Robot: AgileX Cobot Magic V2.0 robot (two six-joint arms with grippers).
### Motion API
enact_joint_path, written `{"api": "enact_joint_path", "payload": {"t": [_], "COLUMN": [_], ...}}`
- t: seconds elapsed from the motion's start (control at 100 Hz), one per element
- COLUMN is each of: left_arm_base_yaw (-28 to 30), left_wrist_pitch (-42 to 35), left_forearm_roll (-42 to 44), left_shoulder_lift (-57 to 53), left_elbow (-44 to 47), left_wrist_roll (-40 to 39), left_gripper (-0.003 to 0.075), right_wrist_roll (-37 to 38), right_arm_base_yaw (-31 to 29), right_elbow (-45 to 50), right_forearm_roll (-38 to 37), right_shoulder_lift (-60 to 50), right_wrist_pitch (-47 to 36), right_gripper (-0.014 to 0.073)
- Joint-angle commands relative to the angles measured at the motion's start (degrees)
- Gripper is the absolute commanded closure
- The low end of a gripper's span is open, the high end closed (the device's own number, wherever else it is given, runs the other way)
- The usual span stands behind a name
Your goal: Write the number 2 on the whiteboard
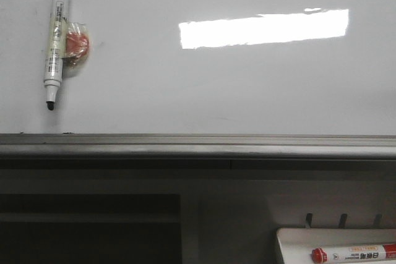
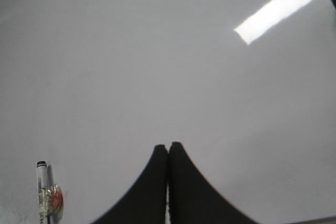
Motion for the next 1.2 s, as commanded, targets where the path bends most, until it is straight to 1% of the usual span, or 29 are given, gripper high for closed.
{"api": "enact_joint_path", "payload": {"t": [0.0,0.06,0.1,0.11,0.13,0.14,0.15,0.16,0.17,0.18,0.23,0.27,0.3,0.34,0.4,0.47,0.55,0.68,0.75,0.8,0.87,0.97,1.03,1.09,1.19], "left_arm_base_yaw": [-0.04,-0.04,-0.04,-0.04,-0.04,-0.04,-0.04,-0.04,-0.04,-0.04,-0.04,-0.04,-0.04,-0.04,-0.04,-0.04,-0.04,-0.73,-3.19,-5.96,-9.8,-14.66,-16.12,-16.92,-17.04], "left_wrist_pitch": [2.44,6.26,8.05,8.77,9.71,10.02,10.31,10.84,11.11,11.67,13.53,15.13,16.19,17.75,19.95,21.86,22.25,22.12,21.47,20.71,17.65,9.22,4.5,1.36,-0.54], "left_forearm_roll": [9.43,13.41,14.53,14.62,14.6,14.6,14.6,14.6,14.49,14.46,13.34,11.34,9.16,4.72,-1.42,-7.32,-9.87,-10.15,-10.15,-10.04,-9.83,-8.02,-8.15,-8.86,-10.68], "left_shoulder_lift": [2.76,5.96,7.99,8.85,10.21,10.67,11.57,12.03,12.5,13.46,16.89,19.86,21.8,24.68,28.53,33.26,38.3,43.81,46.28,47.92,50.42,54.13,56.26,58.09,61.49], "left_elbow": [-7.57,-11.83,-13.92,-14.69,-15.79,-16.14,-16.81,-17.14,-17.45,-18.03,-19.93,-21.41,-22.28,-23.41,-24.71,-25.7,-26.69,-28.13,-29.1,-29.82,-30.4,-30.4,-30.4,-30.4,-30.4], "left_wrist_roll": [0.0,0.0,0.48,0.65,1.47,1.72,2.18,2.39,2.72,2.88,3.92,6.4,9.37,15.2,23.87,28.47,28.77,30.19,30.36,30.62,30.62,30.5,30.4,29.97,29.8], "left_gripper": [0.071,0.0628,0.053,0.0492,0.0452,0.0412,0.0393,0.0353,0.0335,0.03,0.021,0.018,0.0179,0.0193,0.0246,0.0303,0.0314,0.0314,0.0314,0.0314,0.0314,0.0314,0.0314,0.0314,0.0314], "right_wrist_roll": [-0.08,-0.18,-0.18,-0.18,-0.18,-0.18,-0.18,-0.18,-0.18,-0.18,-0.33,-0.68,-1.19,-1.53,-2.28,-3.01,-3.01,-3.01,-3.01,-3.01,-3.01,-3.01,-3.01,-3.01,-3.01], "right_arm_base_yaw": [-0.43,-0.43,-0.43,-0.43,-0.43,-0.43,-0.43,-0.43,-0.43,-0.43,-0.43,-0.43,-0.43,-0.43,-0.43,-0.43,-0.43,-0.43,-0.43,-0.43,-0.43,-0.43,-0.43,-0.43,-0.43], "right_elbow": [-5.67,-7.99,-9.53,-10.0,-10.45,-10.92,-11.15,-11.62,-11.86,-12.33,-13.94,-14.95,-15.89,-16.81,-18.17,-18.91,-18.91,-18.91,-18.91,-18.91,-18.91,-18.91,-18.91,-18.91,-18.91], "right_forearm_roll": [-4.89,-6.64,-6.74,-6.74,-6.74,-6.74,-6.74,-6.74,-6.74,-6.74,-6.74,-6.74,-6.74,-6.74,-6.74,-6.74,-6.74,-6.74,-6.74,-6.74,-6.74,-6.74,-6.74,-6.74,-6.74], "right_shoulder_lift": [-0.93,-0.17,0.37,0.64,1.1,1.25,1.41,1.89,1.89,2.24,3.36,4.15,4.58,5.0,5.62,6.12,6.25,6.25,6.25,6.25,6.25,6.25,6.25,6.25,6.25], "right_wrist_pitch": [1.36,5.3,7.85,8.26,9.4,9.78,10.55,11.31,11.7,12.08,14.31,15.12,15.43,15.82,16.09,16.16,16.62,17.78,18.69,19.14,19.38,19.38,19.5,19.88,20.95], "right_gripper": [0.0561,0.0468,0.039,0.0364,0.0337,0.0312,0.03,0.0276,0.0265,0.0244,0.0191,0.0176,0.0178,0.0183,0.0184,0.0185,0.0185,0.0185,0.0185,0.0185,0.0185,0.0185,0.0185,0.0185,0.0185]}}
